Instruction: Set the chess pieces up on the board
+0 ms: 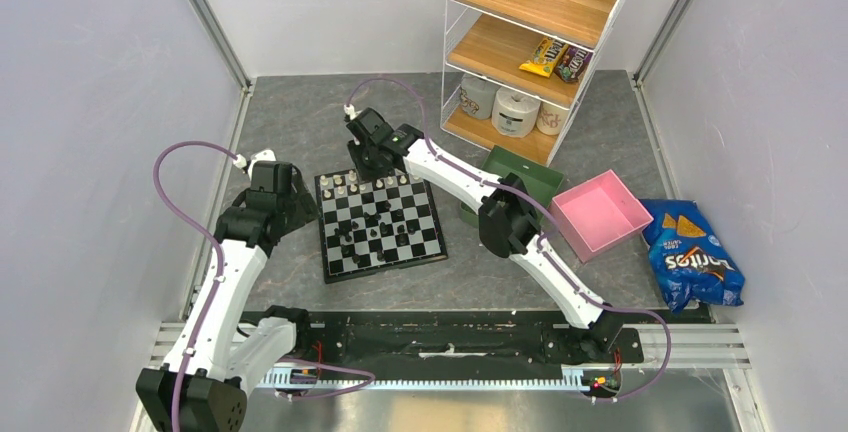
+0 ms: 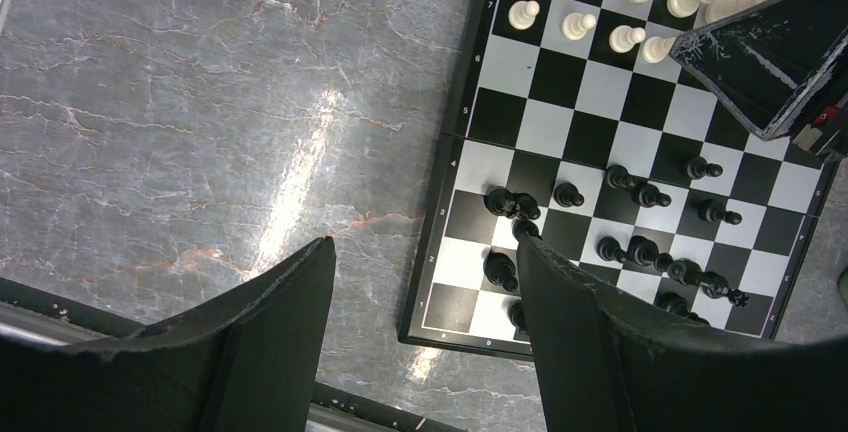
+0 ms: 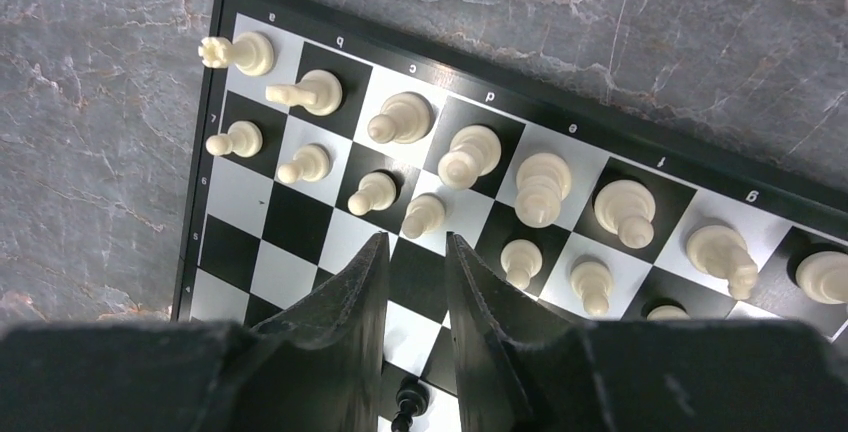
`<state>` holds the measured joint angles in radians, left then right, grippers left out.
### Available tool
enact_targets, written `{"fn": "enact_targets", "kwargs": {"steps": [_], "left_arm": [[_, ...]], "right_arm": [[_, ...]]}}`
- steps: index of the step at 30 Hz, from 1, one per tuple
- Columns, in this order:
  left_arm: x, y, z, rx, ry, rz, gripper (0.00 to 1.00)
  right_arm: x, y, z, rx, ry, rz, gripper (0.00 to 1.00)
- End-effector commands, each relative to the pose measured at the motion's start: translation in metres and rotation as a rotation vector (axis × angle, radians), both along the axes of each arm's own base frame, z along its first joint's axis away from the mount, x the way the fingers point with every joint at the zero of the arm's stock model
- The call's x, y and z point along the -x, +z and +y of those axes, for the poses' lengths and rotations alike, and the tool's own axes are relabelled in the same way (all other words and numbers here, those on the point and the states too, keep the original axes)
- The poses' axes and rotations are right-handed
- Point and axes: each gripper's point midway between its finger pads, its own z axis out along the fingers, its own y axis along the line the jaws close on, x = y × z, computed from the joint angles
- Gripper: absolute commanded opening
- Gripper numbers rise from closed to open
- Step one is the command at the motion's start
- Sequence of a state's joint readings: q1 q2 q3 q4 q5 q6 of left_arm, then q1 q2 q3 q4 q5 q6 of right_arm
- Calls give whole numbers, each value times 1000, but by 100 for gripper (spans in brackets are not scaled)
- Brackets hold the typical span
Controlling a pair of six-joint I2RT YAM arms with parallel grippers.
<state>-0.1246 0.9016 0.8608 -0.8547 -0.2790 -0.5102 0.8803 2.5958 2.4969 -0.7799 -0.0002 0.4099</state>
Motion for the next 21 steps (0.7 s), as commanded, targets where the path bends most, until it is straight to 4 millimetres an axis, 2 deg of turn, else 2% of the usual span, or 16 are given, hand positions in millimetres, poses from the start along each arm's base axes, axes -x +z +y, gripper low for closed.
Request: {"fn": "enact_targets", "kwargs": {"steps": [1,21], "left_arm": [[-7,7,-1,2,-16,-33,74],[-7,5,-2,5,-19,-25,74]], "right_arm": [[-13,23,11,-41,-1,-78,34],[-6,10,16,-29,15,-63,32]]}}
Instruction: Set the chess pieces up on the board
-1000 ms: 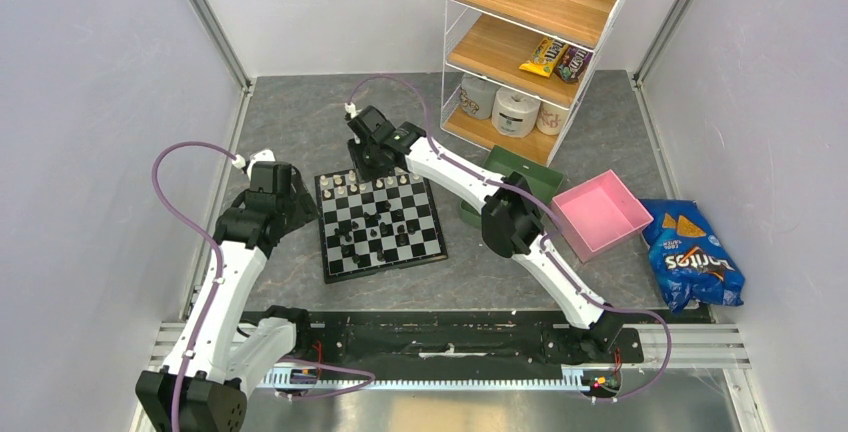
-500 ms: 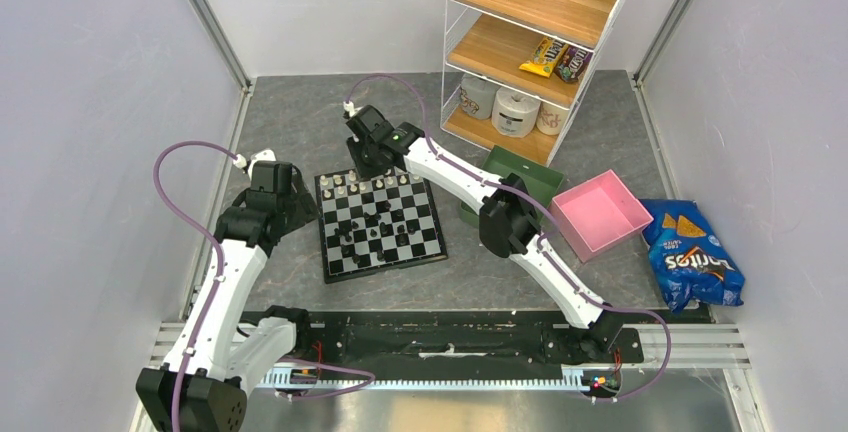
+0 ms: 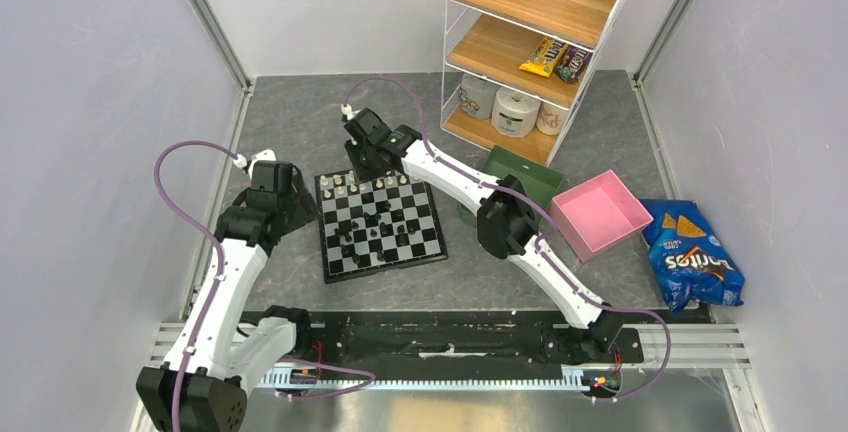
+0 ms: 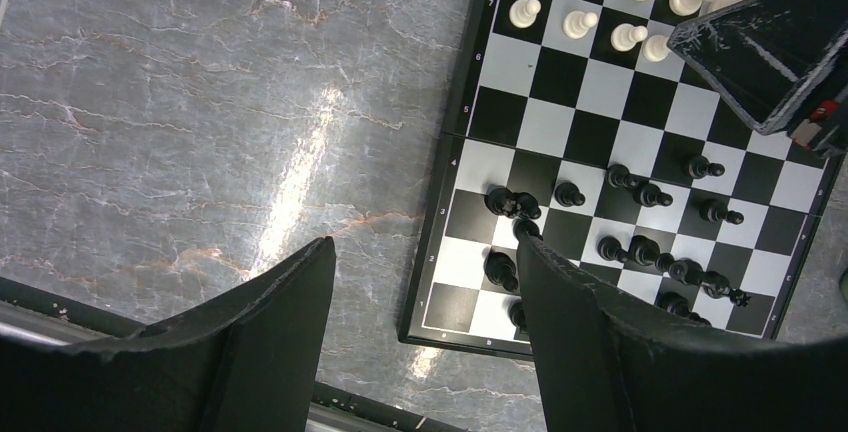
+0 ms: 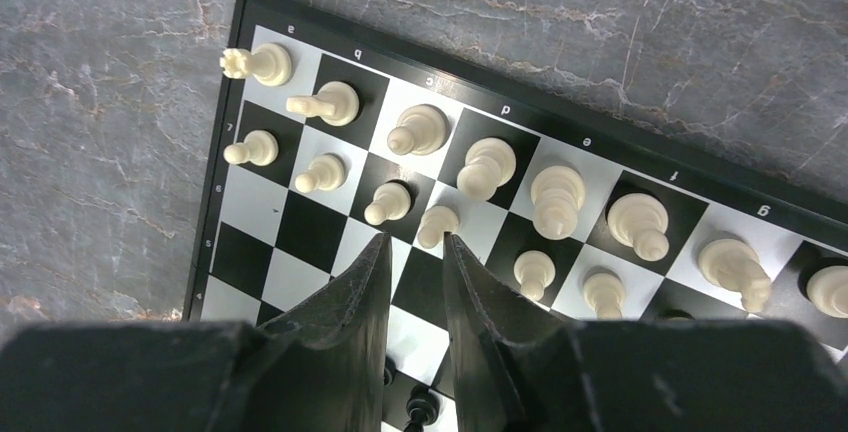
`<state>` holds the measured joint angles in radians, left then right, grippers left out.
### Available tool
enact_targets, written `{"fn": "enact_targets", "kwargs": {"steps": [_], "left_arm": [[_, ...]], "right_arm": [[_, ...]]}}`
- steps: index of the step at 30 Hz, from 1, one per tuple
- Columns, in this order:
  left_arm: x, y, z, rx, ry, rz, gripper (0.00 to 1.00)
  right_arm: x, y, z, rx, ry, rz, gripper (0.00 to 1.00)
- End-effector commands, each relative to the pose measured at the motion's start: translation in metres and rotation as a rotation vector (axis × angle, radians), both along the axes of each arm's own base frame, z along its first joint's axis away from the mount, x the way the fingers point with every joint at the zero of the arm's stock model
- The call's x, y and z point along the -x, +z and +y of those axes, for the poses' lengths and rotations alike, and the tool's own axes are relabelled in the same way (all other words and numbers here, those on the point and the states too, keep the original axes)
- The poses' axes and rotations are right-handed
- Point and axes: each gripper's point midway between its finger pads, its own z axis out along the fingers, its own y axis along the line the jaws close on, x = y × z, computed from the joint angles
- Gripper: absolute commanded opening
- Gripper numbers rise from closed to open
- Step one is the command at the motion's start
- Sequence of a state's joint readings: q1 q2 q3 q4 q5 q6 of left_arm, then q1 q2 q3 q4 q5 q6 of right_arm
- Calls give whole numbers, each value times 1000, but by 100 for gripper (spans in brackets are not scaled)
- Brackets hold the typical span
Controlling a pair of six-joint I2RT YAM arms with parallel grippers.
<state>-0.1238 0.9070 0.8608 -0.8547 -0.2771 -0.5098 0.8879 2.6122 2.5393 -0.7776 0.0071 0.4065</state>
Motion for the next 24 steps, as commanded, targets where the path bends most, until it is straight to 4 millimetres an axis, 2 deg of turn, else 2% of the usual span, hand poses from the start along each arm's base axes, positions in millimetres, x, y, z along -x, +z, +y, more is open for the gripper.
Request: {"fn": "enact_targets", "kwargs": {"steps": [1,24], "left_arm": [[-7,7,-2,6,-18,-32,74],[-7,6,-2,8,-20,-30,74]], "right_arm": [[-5,4,8,-9,7,-41,33],[-9,13,0,20,0,-77,30]]}}
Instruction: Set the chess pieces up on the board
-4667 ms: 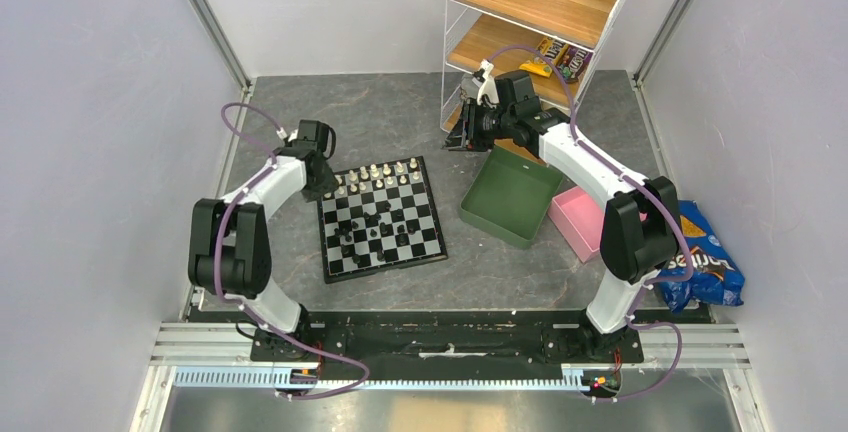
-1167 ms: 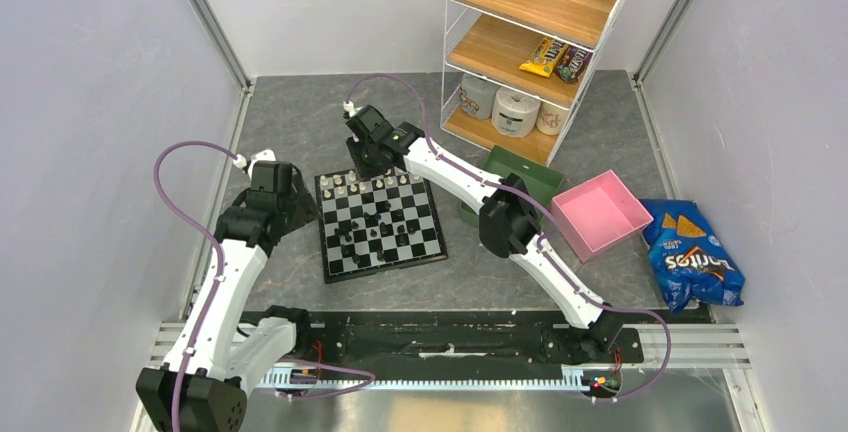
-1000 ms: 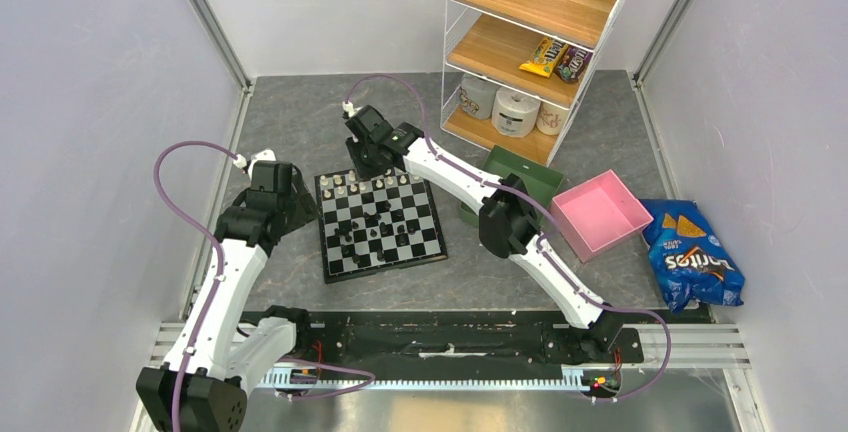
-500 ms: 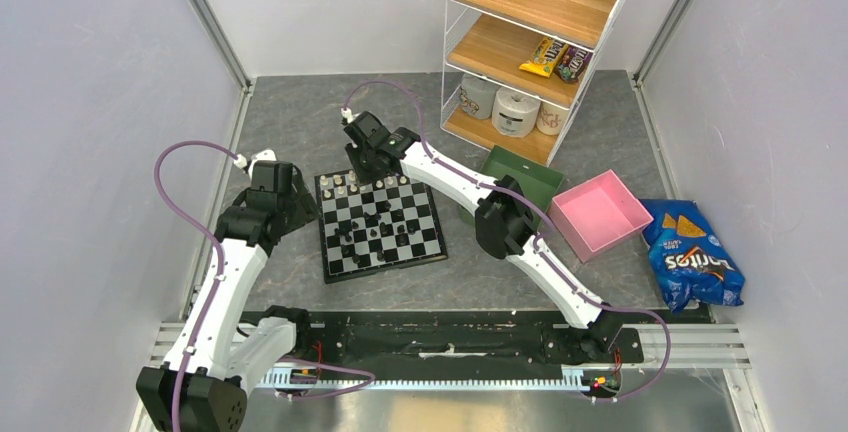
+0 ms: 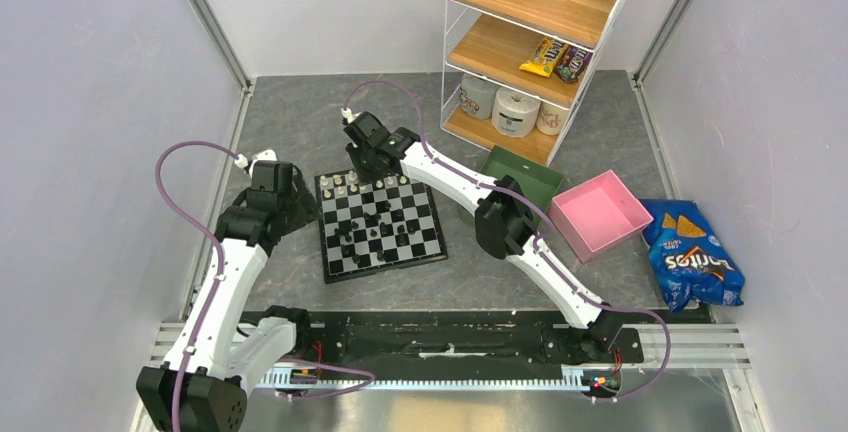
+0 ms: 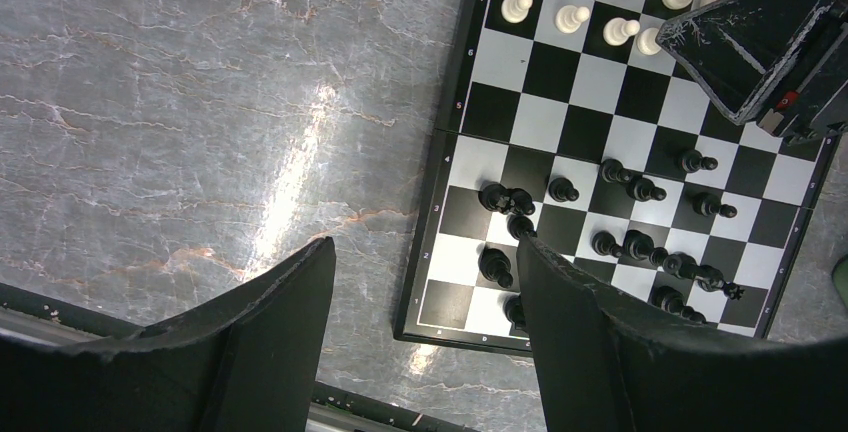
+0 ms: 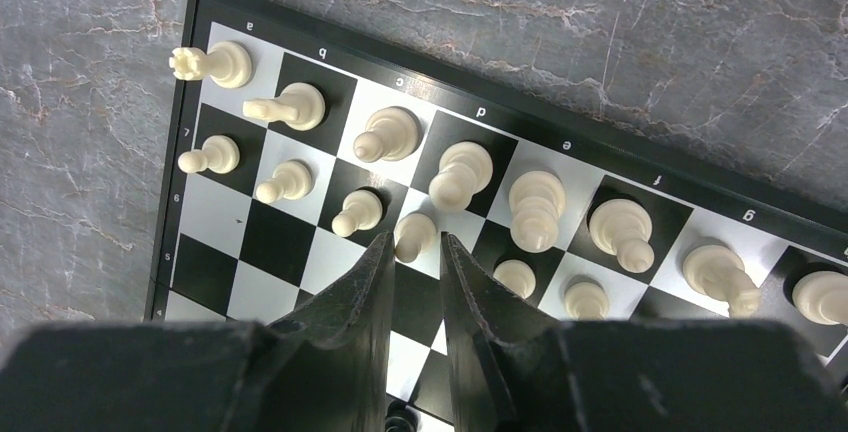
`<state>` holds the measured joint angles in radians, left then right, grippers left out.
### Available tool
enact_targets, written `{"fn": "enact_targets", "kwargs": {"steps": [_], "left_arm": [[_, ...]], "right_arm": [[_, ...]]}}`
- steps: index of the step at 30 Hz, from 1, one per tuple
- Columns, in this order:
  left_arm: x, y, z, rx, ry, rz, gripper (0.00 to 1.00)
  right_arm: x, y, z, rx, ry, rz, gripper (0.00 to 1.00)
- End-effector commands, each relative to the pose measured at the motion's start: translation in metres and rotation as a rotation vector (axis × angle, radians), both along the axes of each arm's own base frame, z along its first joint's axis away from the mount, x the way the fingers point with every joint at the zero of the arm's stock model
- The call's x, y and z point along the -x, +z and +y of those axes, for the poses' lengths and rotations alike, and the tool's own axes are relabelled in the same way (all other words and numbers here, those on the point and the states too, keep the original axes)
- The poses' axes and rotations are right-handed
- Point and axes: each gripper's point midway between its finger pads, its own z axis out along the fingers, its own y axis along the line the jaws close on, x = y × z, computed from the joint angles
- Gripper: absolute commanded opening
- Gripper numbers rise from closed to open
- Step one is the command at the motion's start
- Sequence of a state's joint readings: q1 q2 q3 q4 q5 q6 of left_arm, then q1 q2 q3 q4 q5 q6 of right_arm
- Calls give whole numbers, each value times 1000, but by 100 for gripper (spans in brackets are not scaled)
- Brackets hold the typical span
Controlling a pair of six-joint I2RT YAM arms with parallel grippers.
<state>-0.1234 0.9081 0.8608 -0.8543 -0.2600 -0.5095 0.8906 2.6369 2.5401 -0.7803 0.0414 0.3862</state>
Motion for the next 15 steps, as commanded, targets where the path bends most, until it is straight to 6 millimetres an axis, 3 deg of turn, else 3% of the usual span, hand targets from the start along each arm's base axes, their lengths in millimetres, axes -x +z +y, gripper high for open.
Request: {"fn": "enact_targets", "kwargs": {"steps": [1,15], "left_arm": [[-7,6,1,-6,-10,-31,74],[-7,5,0,-3,-12,-27,74]], "right_arm": [[-5,30,4,-27,9,-66,31],[-3,32,5,-30,20,-65,31]]}}
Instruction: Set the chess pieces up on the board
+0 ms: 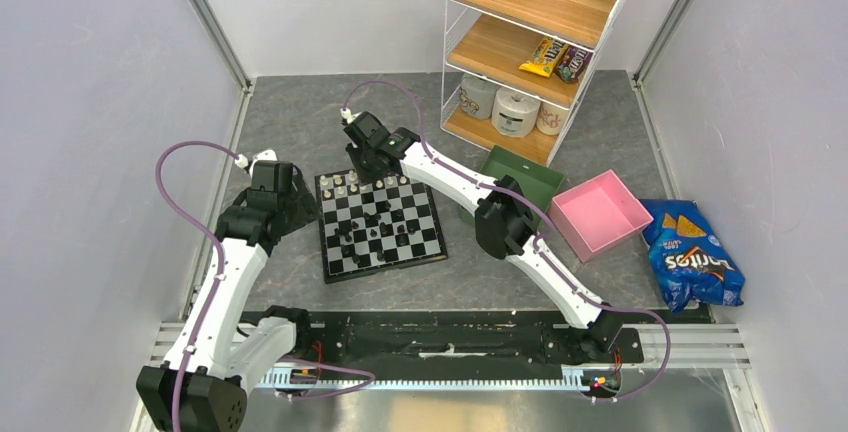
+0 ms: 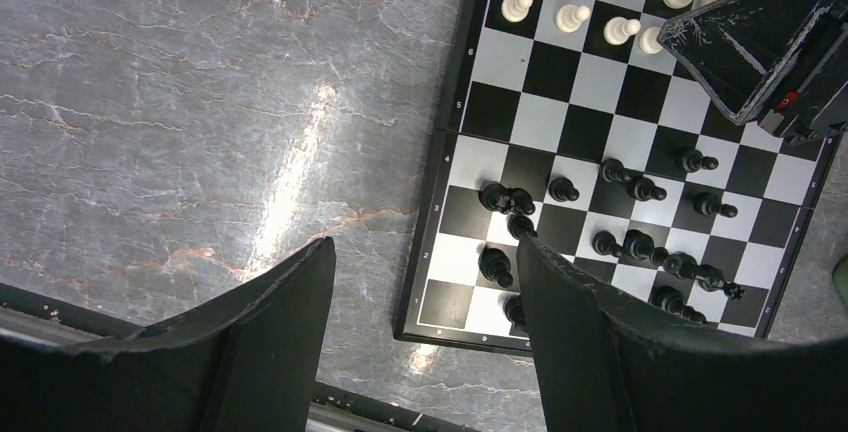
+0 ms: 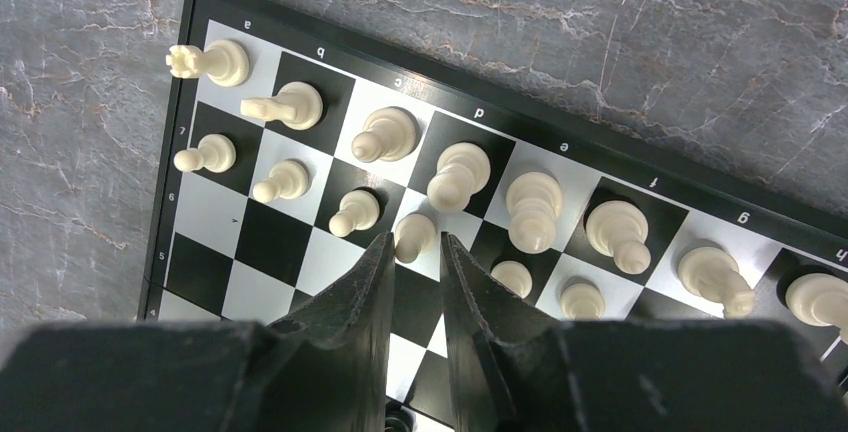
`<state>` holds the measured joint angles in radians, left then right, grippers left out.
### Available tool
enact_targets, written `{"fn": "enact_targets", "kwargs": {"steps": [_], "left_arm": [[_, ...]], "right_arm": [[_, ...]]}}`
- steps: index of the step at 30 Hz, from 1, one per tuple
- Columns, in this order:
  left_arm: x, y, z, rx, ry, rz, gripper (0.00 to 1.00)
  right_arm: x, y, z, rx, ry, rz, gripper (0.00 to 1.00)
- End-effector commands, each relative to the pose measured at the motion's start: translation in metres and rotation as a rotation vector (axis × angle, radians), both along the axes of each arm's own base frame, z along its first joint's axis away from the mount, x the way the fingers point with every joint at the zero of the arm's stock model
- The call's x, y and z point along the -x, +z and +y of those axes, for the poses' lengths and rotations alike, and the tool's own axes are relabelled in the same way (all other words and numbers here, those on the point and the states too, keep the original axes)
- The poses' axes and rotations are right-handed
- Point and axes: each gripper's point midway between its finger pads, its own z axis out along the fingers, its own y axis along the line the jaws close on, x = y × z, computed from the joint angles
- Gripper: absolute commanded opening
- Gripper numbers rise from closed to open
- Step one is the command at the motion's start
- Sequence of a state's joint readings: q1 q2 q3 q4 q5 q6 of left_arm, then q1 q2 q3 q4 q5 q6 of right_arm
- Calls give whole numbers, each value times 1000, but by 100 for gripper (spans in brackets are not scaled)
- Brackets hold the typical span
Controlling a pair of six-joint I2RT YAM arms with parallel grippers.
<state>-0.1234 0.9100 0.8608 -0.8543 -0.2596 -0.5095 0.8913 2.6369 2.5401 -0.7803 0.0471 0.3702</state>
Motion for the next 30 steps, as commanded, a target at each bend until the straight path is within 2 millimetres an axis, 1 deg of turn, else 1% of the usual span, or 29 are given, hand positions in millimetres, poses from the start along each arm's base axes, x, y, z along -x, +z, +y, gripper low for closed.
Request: {"fn": "enact_targets", "kwargs": {"steps": [1,12,14,22,24,30], "left_arm": [[-7,5,0,-2,-13,-28,74],[-7,6,0,-1,-16,-31,74],[-8,6,0,-1,-16,-31,74],[-8,6,-1,3,-19,-32,74],[-8,6,-1,2,-19,-32,74],[-8,6,-1,2,-20,-31,74]], "right_arm": [[-2,32,5,-38,11,-53,31],[2,31,5,-25,30,-52,29],[3,30,5,-24,31,-52,27],[4,30,5,-11,38,-59,27],[5,27,4,-3,40,-55,24],[5,28,2,3,44,-60,23]]}}
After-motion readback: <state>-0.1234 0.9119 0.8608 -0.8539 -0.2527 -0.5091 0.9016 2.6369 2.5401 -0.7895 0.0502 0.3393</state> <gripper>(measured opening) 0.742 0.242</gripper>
